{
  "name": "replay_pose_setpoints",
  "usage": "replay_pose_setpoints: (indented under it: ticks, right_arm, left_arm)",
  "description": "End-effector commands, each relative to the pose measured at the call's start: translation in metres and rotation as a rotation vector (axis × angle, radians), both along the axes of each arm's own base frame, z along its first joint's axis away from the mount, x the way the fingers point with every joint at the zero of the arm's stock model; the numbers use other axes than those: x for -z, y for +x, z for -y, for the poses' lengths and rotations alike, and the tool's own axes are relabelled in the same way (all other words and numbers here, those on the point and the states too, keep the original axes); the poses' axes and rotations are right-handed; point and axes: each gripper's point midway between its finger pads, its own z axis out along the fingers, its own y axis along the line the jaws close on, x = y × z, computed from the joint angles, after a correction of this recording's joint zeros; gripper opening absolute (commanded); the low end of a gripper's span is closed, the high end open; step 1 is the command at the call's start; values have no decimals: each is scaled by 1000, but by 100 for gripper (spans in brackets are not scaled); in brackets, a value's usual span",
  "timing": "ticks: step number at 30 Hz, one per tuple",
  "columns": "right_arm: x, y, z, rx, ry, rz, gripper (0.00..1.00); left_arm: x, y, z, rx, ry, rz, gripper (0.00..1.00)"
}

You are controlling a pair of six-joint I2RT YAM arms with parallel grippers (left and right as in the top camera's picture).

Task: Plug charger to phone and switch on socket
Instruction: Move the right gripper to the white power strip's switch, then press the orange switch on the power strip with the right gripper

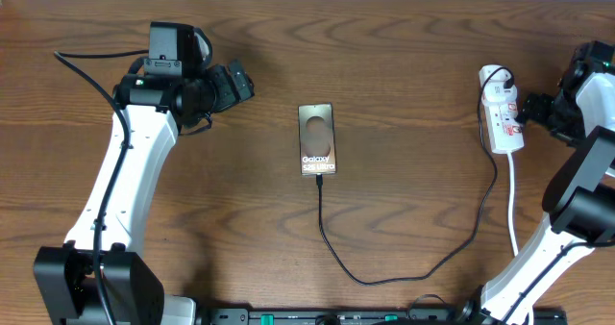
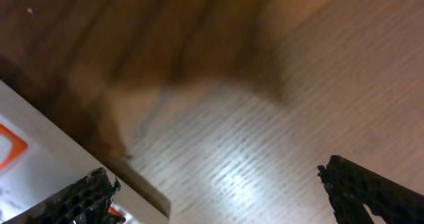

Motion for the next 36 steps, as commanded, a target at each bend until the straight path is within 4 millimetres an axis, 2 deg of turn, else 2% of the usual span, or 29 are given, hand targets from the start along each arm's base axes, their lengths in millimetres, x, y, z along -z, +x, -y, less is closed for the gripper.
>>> replay_pose_setpoints:
  ticks: [1,4,10,16,28,36]
  right_arm:
    - [8,8,2,-16,-4,23,99]
    - [6,21,2,-22,2,78,99]
    - [4,47,-19,-61,129,207,99]
    - [6,39,-26,-60,164,173,99]
    - [8,35,-28,-58,174,157,99]
    - [15,31,-39,-66,220,151,99]
  left_arm:
    - [-10,2,-2,-1,10,30,100]
    - [-10,2,-2,-1,10,30,100]
    - [-10,2,-2,-1,10,30,100]
    - [-10,2,-2,-1,10,30,100]
    - [-10,2,-2,-1,10,30,100]
    - [-10,2,-2,-1,10,30,100]
